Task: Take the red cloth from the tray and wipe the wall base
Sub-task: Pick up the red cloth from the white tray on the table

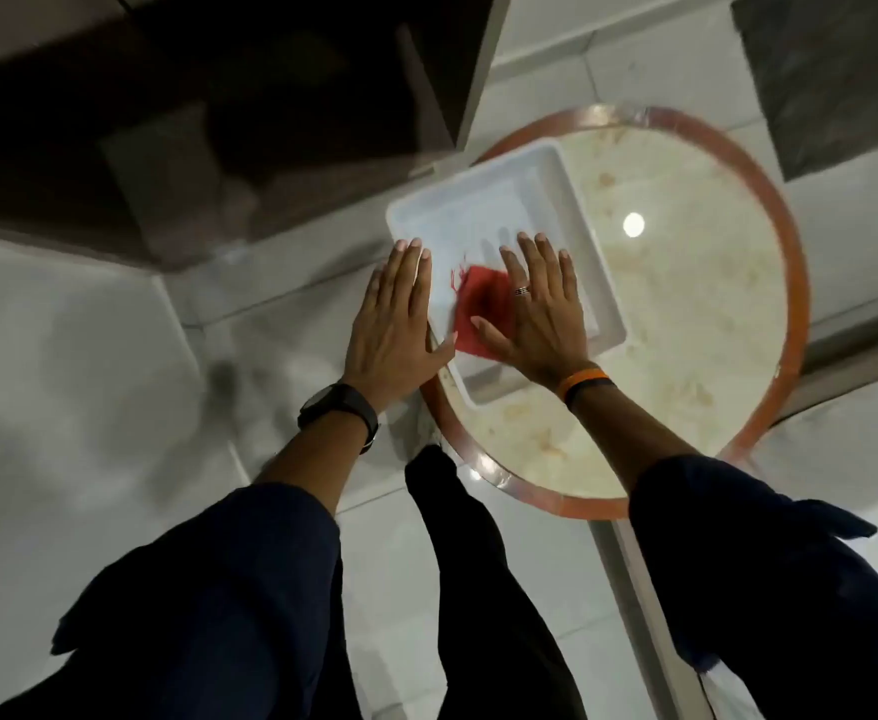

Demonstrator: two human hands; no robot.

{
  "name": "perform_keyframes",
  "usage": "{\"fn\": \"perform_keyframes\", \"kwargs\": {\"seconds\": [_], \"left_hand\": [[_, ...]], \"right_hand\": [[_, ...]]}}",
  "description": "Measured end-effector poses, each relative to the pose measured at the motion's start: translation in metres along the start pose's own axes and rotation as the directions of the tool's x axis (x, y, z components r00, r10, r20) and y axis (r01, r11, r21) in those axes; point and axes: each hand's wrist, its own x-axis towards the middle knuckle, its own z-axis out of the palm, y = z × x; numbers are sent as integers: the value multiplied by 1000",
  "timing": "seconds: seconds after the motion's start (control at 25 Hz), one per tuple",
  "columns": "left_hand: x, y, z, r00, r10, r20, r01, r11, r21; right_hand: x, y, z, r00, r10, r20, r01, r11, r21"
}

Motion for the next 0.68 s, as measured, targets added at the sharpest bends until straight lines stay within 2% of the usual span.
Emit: {"fn": "perform_keyframes", "kwargs": {"seconds": [0.12, 0.24, 0.52, 0.68], "left_hand": [[4, -1, 23, 995, -37, 90, 34, 999, 31], [-2, 0, 32, 995, -38, 93, 35, 999, 33], [-8, -11, 32, 992, 5, 126, -5, 1000, 0], [-17, -40, 23, 993, 37, 111, -40, 999, 27]], "right_hand": [[-8, 11, 34, 997, -19, 74, 15, 999, 43], [-17, 9, 50, 996, -27, 85, 23, 999, 47], [-2, -1, 46, 993, 4, -116, -1, 1000, 31], [1, -21, 29, 974, 114, -196, -88, 987, 136]]}}
